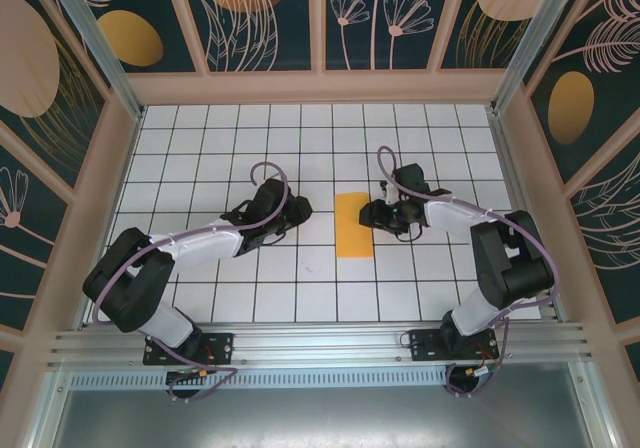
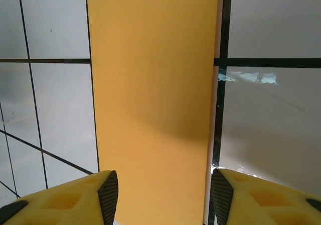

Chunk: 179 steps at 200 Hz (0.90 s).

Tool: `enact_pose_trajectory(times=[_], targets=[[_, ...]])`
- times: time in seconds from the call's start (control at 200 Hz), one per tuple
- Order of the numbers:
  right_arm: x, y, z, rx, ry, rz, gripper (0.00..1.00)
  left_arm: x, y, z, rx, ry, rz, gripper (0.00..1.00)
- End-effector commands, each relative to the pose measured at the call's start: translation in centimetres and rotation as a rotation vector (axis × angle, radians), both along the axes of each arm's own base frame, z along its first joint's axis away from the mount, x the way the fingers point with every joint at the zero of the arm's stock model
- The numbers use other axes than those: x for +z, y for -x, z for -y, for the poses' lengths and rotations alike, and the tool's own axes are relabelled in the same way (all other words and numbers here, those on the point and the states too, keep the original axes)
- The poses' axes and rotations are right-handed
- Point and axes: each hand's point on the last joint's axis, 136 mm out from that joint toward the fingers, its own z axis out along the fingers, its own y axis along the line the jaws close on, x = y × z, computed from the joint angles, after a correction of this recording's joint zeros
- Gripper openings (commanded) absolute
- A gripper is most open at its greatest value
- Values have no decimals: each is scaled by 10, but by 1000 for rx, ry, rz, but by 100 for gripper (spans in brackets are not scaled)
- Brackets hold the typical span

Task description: Fold a paper plane with a square sheet of paper (pick it up from the middle)

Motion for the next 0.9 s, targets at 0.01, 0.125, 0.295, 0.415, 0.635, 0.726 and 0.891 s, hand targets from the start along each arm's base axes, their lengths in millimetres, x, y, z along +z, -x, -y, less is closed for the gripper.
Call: enact_pose_trajectory(times=[0.01, 0.125, 0.295, 0.415, 0.635, 0.726, 0.891], targets=[[-13, 8, 3, -28, 44, -29, 55, 20, -8, -4, 30, 40, 59, 31], [-17, 14, -2, -18, 31, -49, 55, 19, -7, -2, 21, 45, 58, 32], [-22, 22, -7, 3, 27, -67, 54, 16, -6, 2, 8, 74, 53, 33], [-15, 24, -17, 26, -27, -56, 50, 14, -4, 4, -2, 88, 46, 34], [-2, 27, -28, 56, -91, -50, 51, 14, -2, 6, -11, 96, 43, 34], [-3, 19, -12, 3, 9, -27, 52, 14, -2, 6, -19, 95, 43, 34], [6, -1, 0, -60, 96, 31, 52, 12, -2, 6, -20, 91, 40, 35]])
